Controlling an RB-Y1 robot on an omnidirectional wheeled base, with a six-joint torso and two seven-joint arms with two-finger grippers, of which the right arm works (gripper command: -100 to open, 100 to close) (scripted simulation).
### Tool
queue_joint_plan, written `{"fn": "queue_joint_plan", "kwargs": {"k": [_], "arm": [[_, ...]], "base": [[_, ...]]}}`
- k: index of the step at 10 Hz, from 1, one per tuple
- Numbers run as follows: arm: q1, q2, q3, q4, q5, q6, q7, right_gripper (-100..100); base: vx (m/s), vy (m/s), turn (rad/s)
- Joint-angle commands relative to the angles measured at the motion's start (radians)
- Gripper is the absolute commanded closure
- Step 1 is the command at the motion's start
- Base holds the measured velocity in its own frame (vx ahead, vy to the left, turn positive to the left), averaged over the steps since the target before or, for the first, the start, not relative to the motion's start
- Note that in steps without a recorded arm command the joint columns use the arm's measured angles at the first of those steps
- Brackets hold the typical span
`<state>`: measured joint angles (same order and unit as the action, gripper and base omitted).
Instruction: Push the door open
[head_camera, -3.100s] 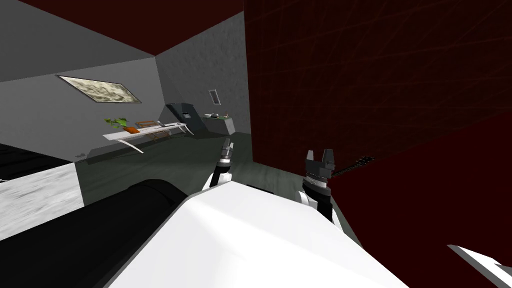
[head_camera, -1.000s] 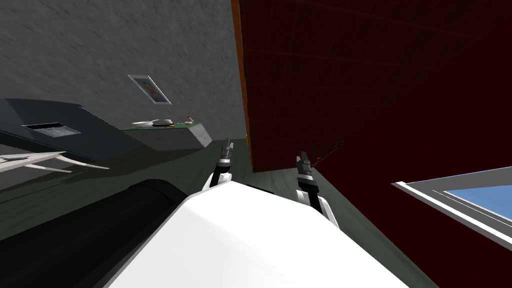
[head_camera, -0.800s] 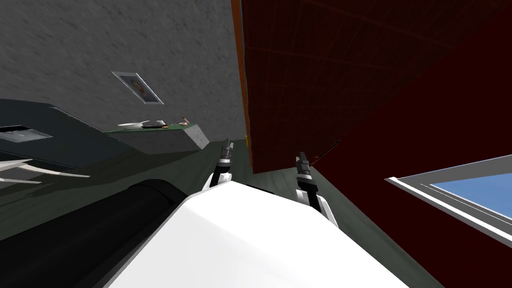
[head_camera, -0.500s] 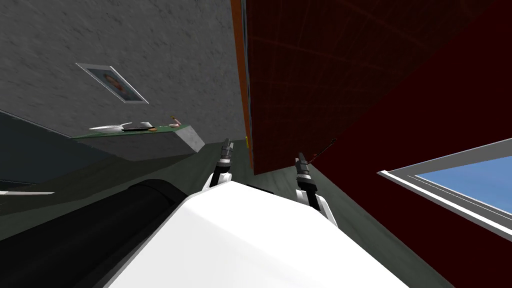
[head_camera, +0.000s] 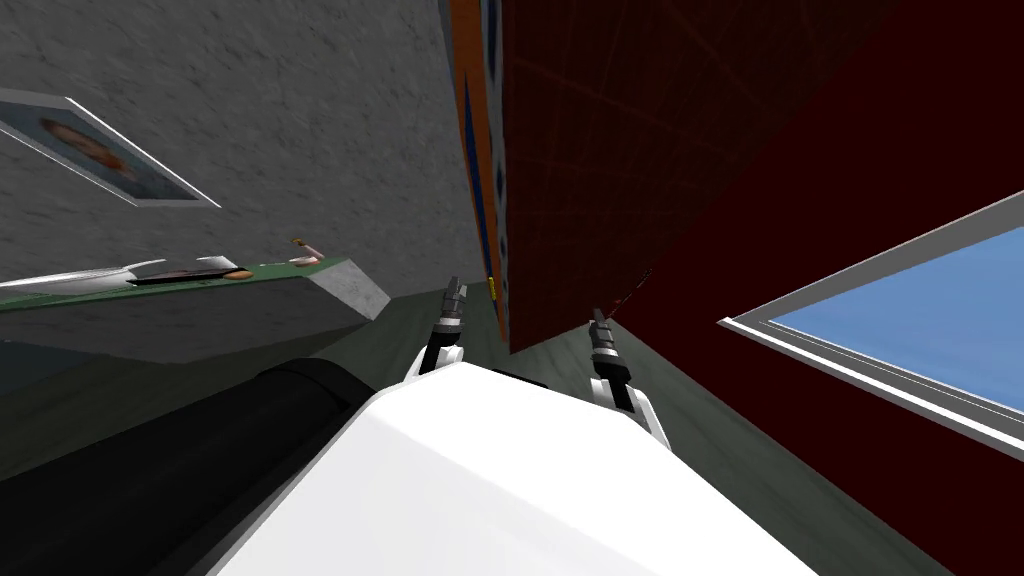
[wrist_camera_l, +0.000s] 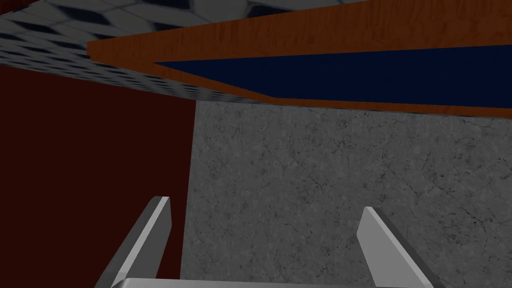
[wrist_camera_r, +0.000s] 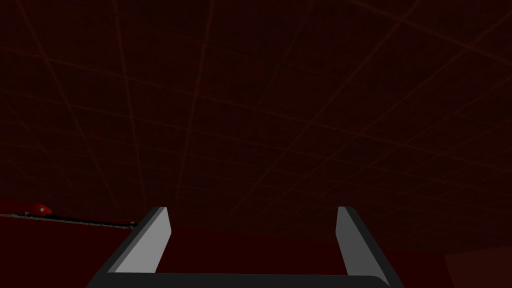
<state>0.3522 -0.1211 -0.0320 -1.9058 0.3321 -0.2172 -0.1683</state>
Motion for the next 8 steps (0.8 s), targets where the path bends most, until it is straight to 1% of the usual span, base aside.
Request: {"fn": "queue_joint_plan", "kwargs": {"k": [1,3,5,8], "arm": [[-0.007,-0.005,-0.004,0.018,0.018,0.025,-0.012,-100],[-0.017,-0.008,-0.009,0.043,0.042,0.054,-0.024,-100],[-0.028,-0.012,-0.013,0.068,0.065,0.083,-0.035,-100],[-0.044,-0.015,-0.02,0.107,0.103,0.13,-0.054,-100]], "base": [[0.054,0.257,-0.227],[0.05,0.223,-0.263],[0.002,0.265,-0.257],[0.009,0.227,-0.25]]}}
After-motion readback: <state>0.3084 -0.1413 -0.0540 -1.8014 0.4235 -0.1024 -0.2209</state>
